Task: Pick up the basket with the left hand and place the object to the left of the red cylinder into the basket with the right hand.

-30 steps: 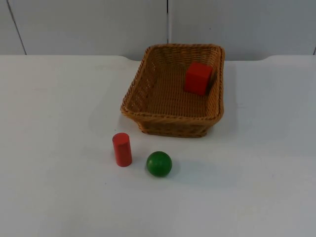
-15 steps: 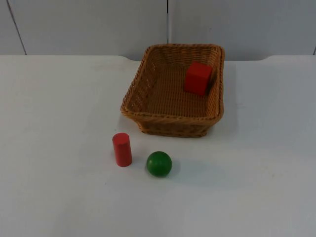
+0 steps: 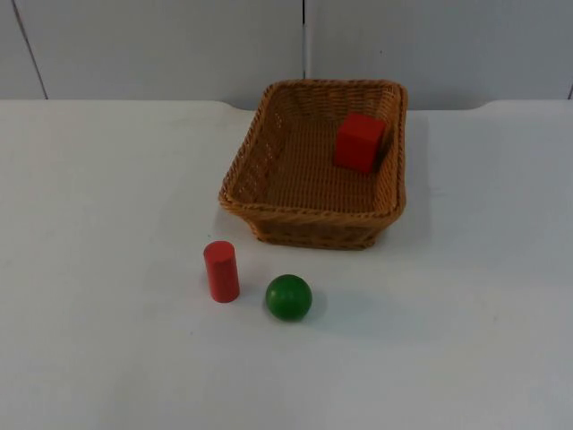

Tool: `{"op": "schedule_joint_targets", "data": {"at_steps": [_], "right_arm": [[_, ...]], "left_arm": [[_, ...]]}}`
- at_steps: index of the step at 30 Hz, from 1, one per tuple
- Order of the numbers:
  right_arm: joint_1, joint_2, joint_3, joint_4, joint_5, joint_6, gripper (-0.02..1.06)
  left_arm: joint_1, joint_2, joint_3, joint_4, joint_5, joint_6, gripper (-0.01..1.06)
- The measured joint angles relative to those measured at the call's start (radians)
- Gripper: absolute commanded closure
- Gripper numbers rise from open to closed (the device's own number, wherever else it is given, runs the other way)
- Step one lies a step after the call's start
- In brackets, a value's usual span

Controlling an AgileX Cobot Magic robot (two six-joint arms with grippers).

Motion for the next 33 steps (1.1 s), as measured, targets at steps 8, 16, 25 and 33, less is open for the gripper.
{"op": "schedule_joint_targets", "data": {"at_steps": [8, 16, 25, 33], "right_arm": [[-0.247, 0.000, 0.000, 0.002, 0.000, 0.000, -0.01], [-0.544, 0.000, 0.000, 0.002, 0.000, 0.000, -0.01], [-0.663, 0.000, 0.000, 0.002, 0.000, 0.000, -0.01], [-0.672, 0.000, 0.000, 0.004, 0.000, 0.000, -0.01]], "left_arm": [[0.000, 0.000, 0.000, 0.000, -0.002, 0.000, 0.00], [0.000, 0.000, 0.000, 0.000, -0.002, 0.000, 0.00], [0.000, 0.000, 0.000, 0.000, -0.002, 0.000, 0.00], [0.000, 0.000, 0.000, 0.000, -0.002, 0.000, 0.00]]}}
